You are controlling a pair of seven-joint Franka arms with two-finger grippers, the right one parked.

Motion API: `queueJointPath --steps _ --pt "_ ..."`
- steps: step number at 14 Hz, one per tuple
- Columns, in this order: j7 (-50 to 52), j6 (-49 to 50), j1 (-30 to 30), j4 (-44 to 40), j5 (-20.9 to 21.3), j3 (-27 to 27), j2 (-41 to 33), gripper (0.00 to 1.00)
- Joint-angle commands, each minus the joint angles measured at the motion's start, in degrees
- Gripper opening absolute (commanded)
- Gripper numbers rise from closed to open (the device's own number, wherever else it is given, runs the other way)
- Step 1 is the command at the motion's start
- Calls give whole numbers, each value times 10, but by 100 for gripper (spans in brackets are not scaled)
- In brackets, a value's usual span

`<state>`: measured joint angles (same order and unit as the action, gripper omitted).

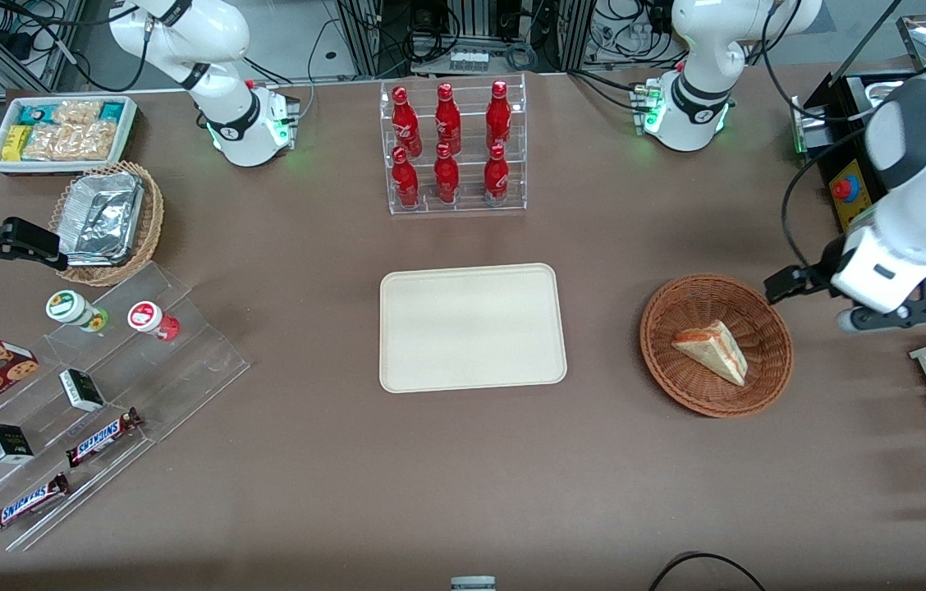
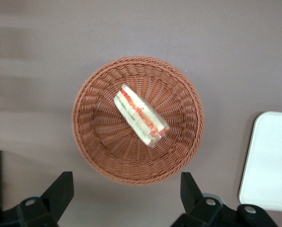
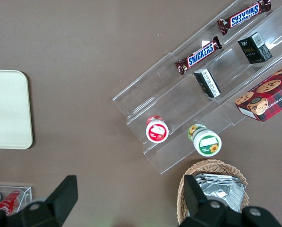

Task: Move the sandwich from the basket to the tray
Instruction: 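Move the left gripper over the wicker basket toward the sandwich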

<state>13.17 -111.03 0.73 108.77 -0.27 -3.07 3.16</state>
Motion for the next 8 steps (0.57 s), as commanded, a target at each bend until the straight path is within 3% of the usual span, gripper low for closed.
queueJointPath --steps 1,5,8 --pt "68 -72 5 58 0 -4 -9 100" --pt "175 -219 9 147 -3 -9 -4 100" --pt "239 -265 16 163 -3 -9 24 100"
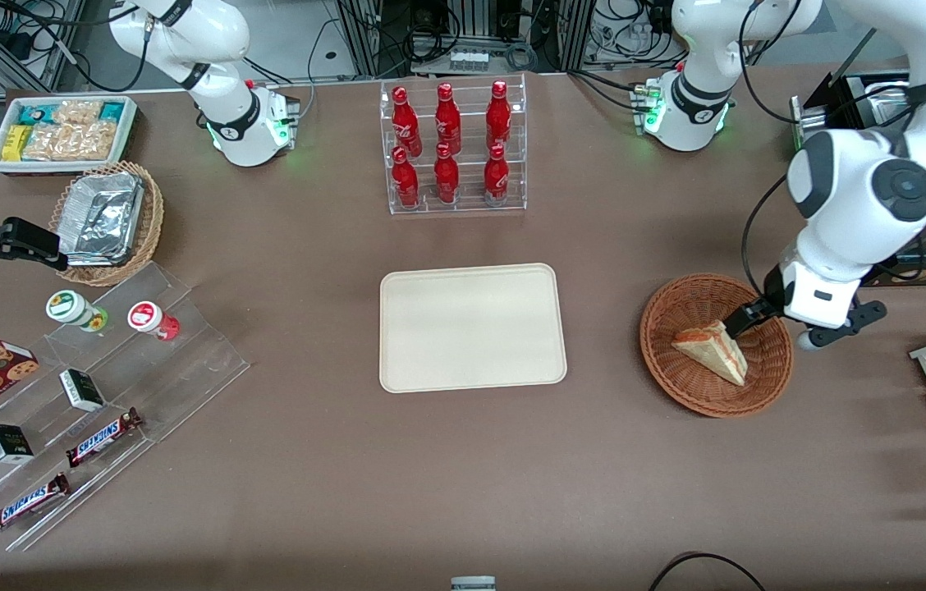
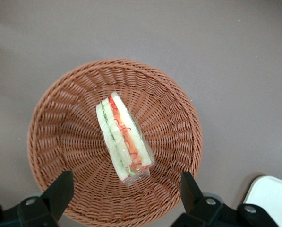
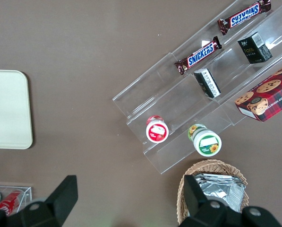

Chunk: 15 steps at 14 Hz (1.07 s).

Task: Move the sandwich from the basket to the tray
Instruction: 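Move the left gripper over the wicker basket toward the sandwich, then lower the open left gripper around the wrapped sandwich and close it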

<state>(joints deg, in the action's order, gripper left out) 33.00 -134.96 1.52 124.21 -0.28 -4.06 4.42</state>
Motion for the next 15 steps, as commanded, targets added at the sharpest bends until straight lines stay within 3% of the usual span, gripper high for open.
queueJointPath --steps 1,15 --pt "57 -41 9 9 -3 1 22 100" --pt "112 -136 12 37 -2 1 109 100"
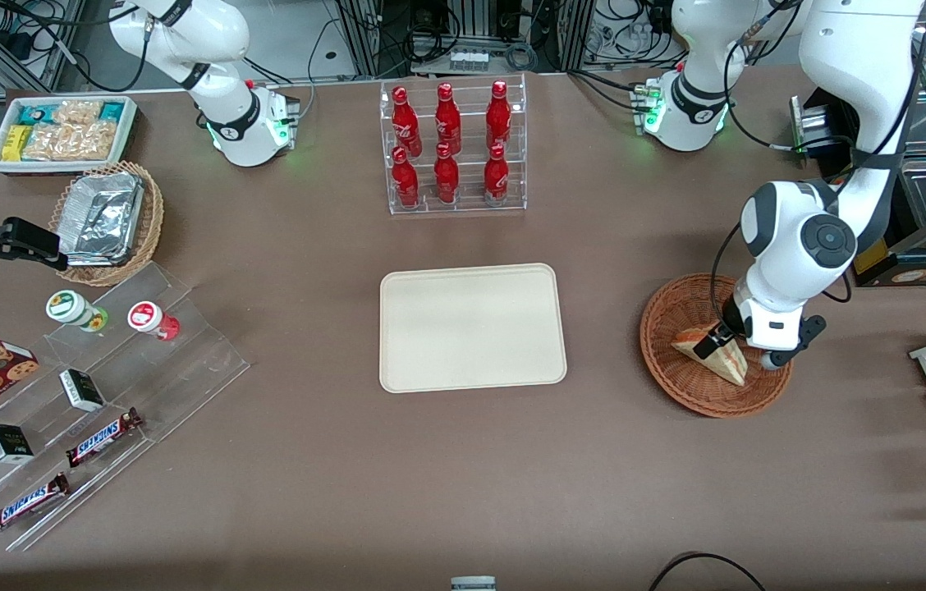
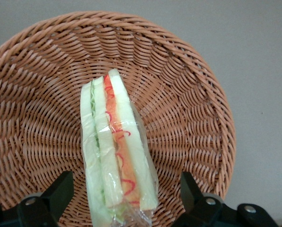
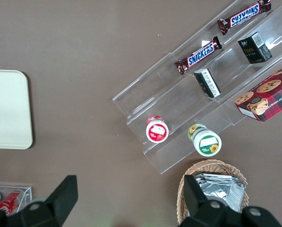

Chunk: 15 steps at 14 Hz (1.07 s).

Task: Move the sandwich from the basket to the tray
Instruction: 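Lower the open left gripper around the wrapped sandwich and close it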

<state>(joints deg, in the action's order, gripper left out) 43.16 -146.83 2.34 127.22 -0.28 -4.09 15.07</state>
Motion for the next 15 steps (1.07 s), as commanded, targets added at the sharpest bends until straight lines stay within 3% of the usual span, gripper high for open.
queueJointPath --steps 1,5,6,11,15 --pt "10 -17 5 7 -2 1 7 94" --pt "0 -8 4 6 1 1 9 12" --pt "-4 4 4 4 1 1 7 0" --pt "-54 122 3 -49 2 2 -28 0" --pt "-60 258 9 -164 10 -38 -30 0"
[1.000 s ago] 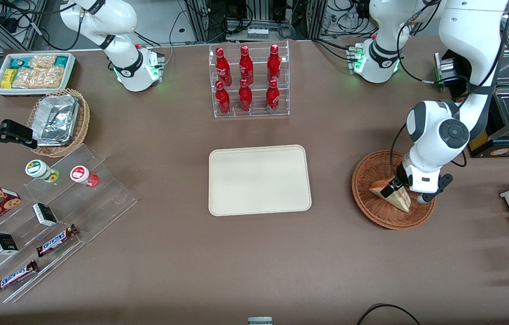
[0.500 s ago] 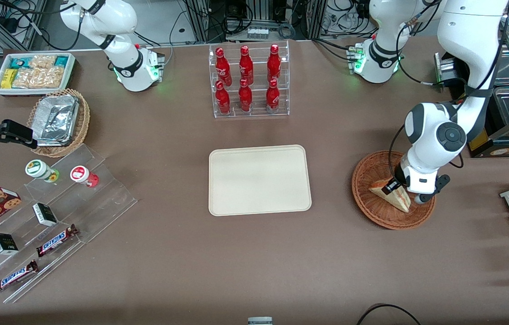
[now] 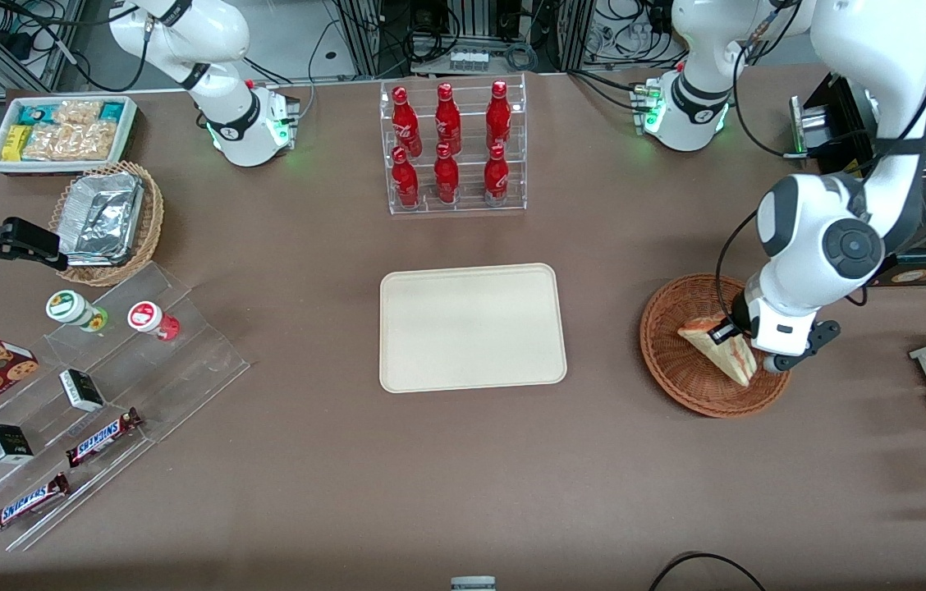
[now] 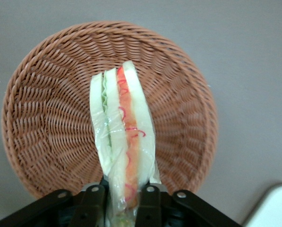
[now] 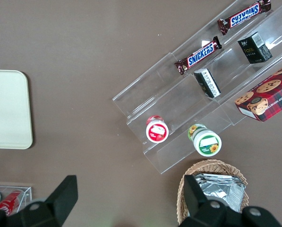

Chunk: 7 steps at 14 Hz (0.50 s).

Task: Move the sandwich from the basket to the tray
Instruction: 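Lower the open left gripper around the wrapped sandwich and close it, then lift the sandwich out of the basket and carry it toward the tray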

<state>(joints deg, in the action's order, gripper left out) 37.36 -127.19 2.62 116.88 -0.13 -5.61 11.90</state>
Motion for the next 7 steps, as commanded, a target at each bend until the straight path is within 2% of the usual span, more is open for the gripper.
queueJointPath --steps 1,3,7 --pt "-3 78 6 -85 8 -35 5 0" --pt "-1 91 21 -129 8 -66 25 0" --pt "2 91 105 -216 8 -67 87 0"
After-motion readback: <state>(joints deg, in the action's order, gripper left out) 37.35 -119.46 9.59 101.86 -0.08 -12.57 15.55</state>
